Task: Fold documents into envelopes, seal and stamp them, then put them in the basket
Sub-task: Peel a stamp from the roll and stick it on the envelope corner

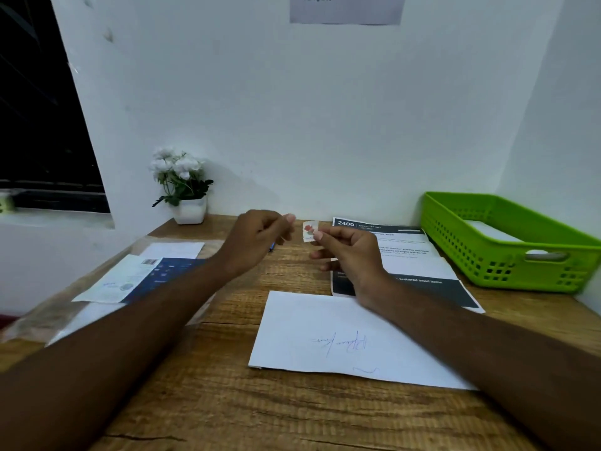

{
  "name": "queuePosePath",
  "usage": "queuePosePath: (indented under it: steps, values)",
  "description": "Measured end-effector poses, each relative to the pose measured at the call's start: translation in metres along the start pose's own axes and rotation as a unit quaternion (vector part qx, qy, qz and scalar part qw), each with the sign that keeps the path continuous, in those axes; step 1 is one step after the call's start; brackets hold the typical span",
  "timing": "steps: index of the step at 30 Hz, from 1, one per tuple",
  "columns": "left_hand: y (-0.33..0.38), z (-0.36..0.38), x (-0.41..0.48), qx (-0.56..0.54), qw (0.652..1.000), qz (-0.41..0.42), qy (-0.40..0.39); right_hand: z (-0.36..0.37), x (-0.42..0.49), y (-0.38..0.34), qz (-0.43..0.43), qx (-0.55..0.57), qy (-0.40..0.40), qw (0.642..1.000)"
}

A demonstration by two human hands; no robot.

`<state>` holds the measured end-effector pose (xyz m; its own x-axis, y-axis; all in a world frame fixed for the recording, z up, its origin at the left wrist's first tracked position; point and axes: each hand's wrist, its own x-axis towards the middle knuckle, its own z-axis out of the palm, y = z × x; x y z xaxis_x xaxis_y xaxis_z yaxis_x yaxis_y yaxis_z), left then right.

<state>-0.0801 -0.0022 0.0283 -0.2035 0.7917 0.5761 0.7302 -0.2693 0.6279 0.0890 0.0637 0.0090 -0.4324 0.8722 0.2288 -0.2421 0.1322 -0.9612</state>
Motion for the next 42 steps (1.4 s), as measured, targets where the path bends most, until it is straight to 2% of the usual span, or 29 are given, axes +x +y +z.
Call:
queuePosePath:
  steps: [2,7,11,18,32,42]
  values:
    - [0.014,0.005,-0.010,-0.072,0.996,-0.023,-0.038,-0.001,0.000,-0.002,-0.013,-0.010,-0.001,1.000]
    - [0.025,0.008,-0.010,-0.153,0.986,-0.069,-0.014,-0.003,-0.003,-0.011,-0.034,-0.006,-0.020,0.999]
    - [0.030,0.005,-0.009,-0.214,0.974,-0.071,-0.006,-0.004,-0.004,-0.025,-0.057,-0.021,-0.038,0.997]
    - [0.039,0.006,-0.012,-0.231,0.972,-0.051,-0.010,-0.014,-0.001,-0.049,-0.108,-0.072,-0.044,0.991]
    - [0.042,0.006,-0.015,-0.210,0.977,-0.046,0.001,-0.019,-0.001,-0.052,-0.127,-0.128,-0.080,0.980]
    - [0.044,0.007,-0.016,-0.239,0.969,-0.055,-0.025,-0.021,-0.003,-0.059,-0.116,-0.115,-0.061,0.985]
